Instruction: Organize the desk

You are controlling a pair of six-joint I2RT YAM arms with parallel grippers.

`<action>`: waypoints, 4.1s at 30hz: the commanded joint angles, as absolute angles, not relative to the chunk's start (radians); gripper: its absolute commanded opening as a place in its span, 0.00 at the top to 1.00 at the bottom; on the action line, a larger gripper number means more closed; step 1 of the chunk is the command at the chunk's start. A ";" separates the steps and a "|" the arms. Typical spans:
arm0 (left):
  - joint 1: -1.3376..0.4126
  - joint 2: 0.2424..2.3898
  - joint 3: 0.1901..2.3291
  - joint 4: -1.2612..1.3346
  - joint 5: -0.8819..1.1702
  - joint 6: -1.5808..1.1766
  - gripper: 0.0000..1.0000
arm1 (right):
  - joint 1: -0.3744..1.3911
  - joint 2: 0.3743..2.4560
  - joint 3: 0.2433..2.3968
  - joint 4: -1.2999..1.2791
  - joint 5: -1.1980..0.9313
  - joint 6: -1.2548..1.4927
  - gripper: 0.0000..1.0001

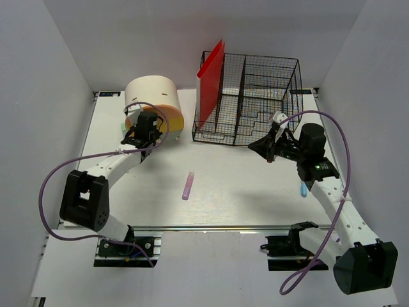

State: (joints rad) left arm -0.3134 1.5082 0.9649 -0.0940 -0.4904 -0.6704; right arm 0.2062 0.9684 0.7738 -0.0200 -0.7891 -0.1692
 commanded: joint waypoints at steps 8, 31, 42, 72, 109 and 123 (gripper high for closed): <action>-0.307 1.386 0.965 -0.101 -0.439 -0.673 0.93 | 0.187 0.962 0.775 0.002 -0.821 -0.193 1.00; -0.244 1.112 0.500 0.133 -0.048 -0.808 0.66 | 0.166 0.946 0.775 0.002 -0.850 -0.201 1.00; -0.143 1.346 0.402 0.531 -0.006 -1.005 0.54 | 0.161 0.950 0.776 -0.026 -0.850 -0.210 1.00; -0.112 1.718 0.518 0.896 -0.031 -1.104 0.45 | 0.163 0.996 0.788 -0.054 -0.853 -0.241 1.00; -0.112 1.500 0.210 0.939 0.106 -1.062 0.92 | 0.160 1.006 0.788 -0.061 -0.850 -0.253 1.00; -0.112 1.341 0.313 0.606 0.103 -0.950 0.18 | 0.150 1.006 0.787 -0.061 -0.853 -0.256 1.00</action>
